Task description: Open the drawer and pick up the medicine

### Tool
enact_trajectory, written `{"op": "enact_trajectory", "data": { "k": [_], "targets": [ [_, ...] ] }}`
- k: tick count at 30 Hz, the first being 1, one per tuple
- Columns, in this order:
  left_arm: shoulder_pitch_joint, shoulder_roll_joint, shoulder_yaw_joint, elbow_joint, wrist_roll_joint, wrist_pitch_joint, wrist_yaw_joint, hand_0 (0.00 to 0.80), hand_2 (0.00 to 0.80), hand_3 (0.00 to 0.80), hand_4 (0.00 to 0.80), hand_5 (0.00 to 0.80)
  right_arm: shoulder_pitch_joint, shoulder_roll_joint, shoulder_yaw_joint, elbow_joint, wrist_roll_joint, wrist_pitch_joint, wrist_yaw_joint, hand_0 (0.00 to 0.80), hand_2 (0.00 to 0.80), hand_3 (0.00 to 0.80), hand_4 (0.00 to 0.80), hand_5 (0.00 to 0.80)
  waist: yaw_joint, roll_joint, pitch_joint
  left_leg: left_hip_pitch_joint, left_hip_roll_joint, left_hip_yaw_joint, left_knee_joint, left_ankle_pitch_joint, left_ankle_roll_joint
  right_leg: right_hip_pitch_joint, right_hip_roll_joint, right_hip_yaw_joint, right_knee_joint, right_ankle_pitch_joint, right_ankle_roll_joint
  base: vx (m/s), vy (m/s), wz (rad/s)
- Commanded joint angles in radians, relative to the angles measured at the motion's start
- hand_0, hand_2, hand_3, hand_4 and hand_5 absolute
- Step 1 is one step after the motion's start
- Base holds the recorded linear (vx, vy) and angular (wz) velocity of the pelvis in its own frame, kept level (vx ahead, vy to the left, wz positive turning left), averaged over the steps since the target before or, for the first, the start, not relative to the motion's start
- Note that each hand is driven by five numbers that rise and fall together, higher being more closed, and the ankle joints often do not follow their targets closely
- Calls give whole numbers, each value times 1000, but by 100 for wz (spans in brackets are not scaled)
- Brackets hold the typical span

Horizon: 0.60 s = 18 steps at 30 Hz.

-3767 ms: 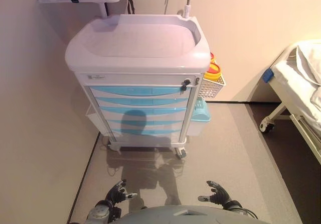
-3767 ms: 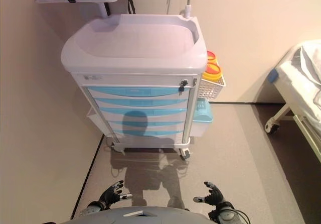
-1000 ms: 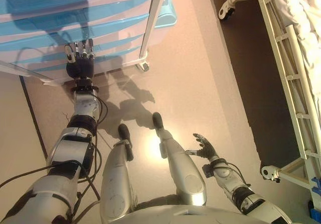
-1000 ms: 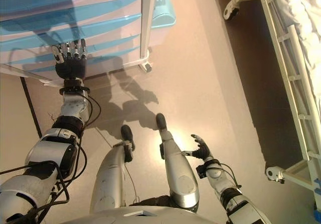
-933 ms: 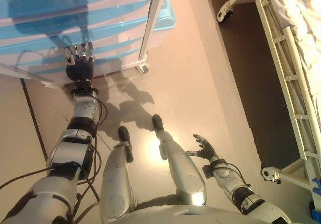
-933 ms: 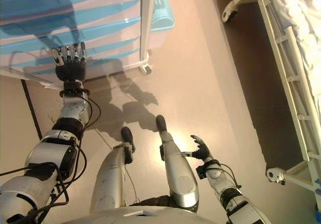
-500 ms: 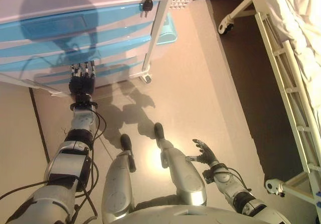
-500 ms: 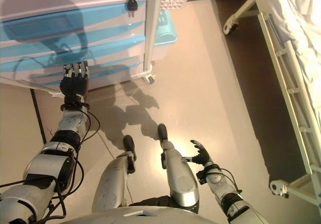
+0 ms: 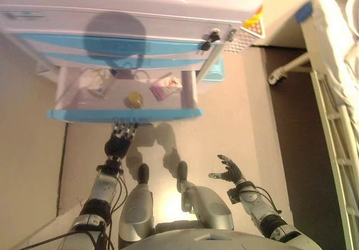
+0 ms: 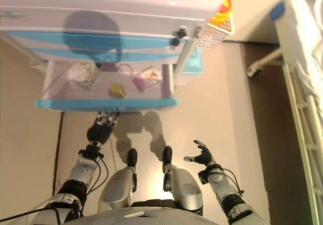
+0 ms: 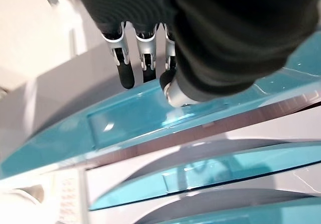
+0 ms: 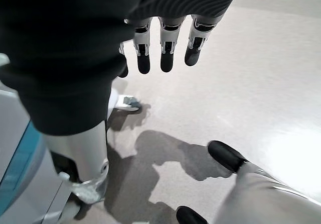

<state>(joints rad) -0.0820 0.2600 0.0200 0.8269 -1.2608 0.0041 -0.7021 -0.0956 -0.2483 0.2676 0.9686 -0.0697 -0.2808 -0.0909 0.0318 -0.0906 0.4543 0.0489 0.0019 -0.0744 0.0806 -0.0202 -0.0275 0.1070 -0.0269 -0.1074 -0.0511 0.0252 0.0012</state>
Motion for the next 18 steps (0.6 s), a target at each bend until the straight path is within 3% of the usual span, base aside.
{"op": "enact_trajectory", "data": {
  "k": [1,4,9,15,18],
  "targets": [
    [104,51,68,57,150,106,-63,800,800,800,800,800,114,-71,-19,21,-53,-26,33,0,0,0,0,0,36,23,-175,-92,-17,42,91,-29,14,-45,1,-26,186,-104,2,11,-53,39],
    [151,44,64,192,271,209,-22,800,800,800,800,800,104,-82,-44,69,-63,-54,43,0,0,0,0,0,41,32,-174,-93,-9,44,104,-28,8,-34,1,-47,193,-114,-4,-18,-33,37],
    [223,41,125,442,508,280,30,800,800,800,800,800,80,-76,-83,167,-89,-98,42,0,0,0,0,0,59,48,-171,-101,-9,34,112,-16,-1,-13,-4,-78,193,-124,-6,-25,-2,28],
    [245,38,148,531,600,185,106,800,800,800,800,800,64,-76,-100,213,-123,-95,27,0,0,0,0,0,62,63,-183,-93,-20,29,93,-8,-9,-4,-14,-94,176,-121,-3,-31,43,12],
    [230,29,121,525,632,107,150,800,800,800,800,800,58,-72,-97,232,-138,-77,10,0,0,0,0,0,59,68,-197,-82,-27,24,68,-1,-11,-5,-18,-98,162,-113,0,-29,49,14]
  ]
}}
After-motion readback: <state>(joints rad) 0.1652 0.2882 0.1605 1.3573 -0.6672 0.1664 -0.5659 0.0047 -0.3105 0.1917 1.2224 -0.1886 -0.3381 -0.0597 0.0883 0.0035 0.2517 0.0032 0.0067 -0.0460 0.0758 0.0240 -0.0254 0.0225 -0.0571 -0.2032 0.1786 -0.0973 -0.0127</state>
